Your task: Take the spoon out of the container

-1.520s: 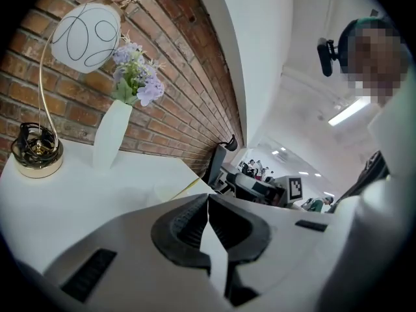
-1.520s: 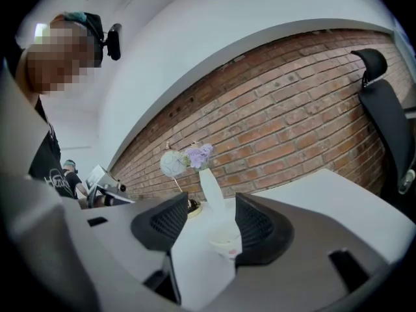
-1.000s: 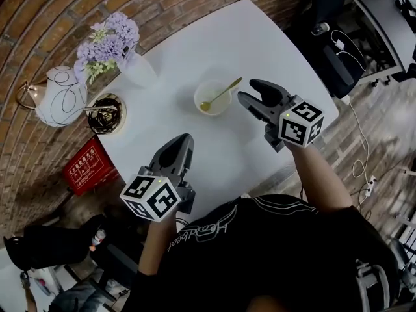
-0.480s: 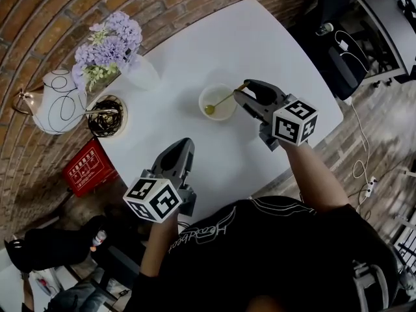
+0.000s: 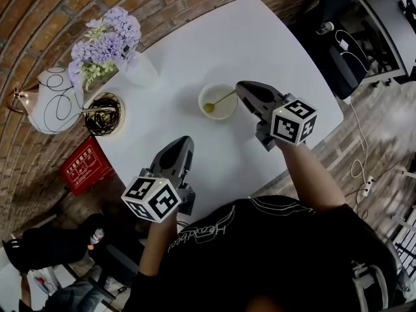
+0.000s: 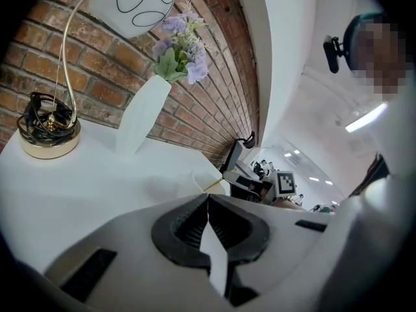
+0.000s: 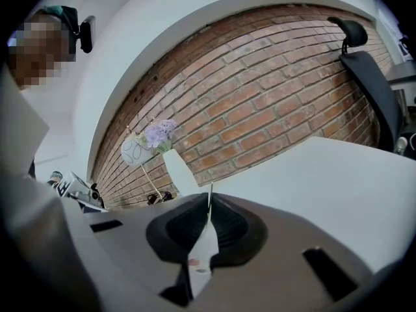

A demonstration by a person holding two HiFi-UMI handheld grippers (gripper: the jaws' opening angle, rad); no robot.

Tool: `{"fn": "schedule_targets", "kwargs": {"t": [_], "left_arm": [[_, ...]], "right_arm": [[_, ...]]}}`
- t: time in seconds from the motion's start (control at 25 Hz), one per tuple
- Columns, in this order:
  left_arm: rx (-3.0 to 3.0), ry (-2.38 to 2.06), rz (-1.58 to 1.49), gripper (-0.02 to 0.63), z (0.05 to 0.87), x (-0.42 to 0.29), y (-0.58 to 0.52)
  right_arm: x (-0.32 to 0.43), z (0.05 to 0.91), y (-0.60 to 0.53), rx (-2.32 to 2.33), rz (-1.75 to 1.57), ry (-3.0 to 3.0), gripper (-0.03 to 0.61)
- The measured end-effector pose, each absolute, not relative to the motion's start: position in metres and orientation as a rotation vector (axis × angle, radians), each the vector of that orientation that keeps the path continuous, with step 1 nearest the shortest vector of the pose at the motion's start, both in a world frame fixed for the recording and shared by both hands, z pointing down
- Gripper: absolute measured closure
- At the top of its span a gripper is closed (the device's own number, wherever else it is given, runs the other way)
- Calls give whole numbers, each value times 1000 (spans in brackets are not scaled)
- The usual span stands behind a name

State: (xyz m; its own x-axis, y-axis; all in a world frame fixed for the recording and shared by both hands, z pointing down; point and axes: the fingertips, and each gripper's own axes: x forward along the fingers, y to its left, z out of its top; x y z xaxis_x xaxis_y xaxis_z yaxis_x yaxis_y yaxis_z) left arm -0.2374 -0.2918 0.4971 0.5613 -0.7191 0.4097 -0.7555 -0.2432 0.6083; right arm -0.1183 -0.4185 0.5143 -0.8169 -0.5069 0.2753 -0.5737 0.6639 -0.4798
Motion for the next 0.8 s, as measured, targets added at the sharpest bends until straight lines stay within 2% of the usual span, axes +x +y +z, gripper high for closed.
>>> {"fn": "schedule_targets", "kwargs": {"t": [0.8], "left_arm": [[1990, -1224, 22, 609, 489, -237, -274]], "right_arm": [[-112, 488, -404, 945, 812, -2803, 580]]}}
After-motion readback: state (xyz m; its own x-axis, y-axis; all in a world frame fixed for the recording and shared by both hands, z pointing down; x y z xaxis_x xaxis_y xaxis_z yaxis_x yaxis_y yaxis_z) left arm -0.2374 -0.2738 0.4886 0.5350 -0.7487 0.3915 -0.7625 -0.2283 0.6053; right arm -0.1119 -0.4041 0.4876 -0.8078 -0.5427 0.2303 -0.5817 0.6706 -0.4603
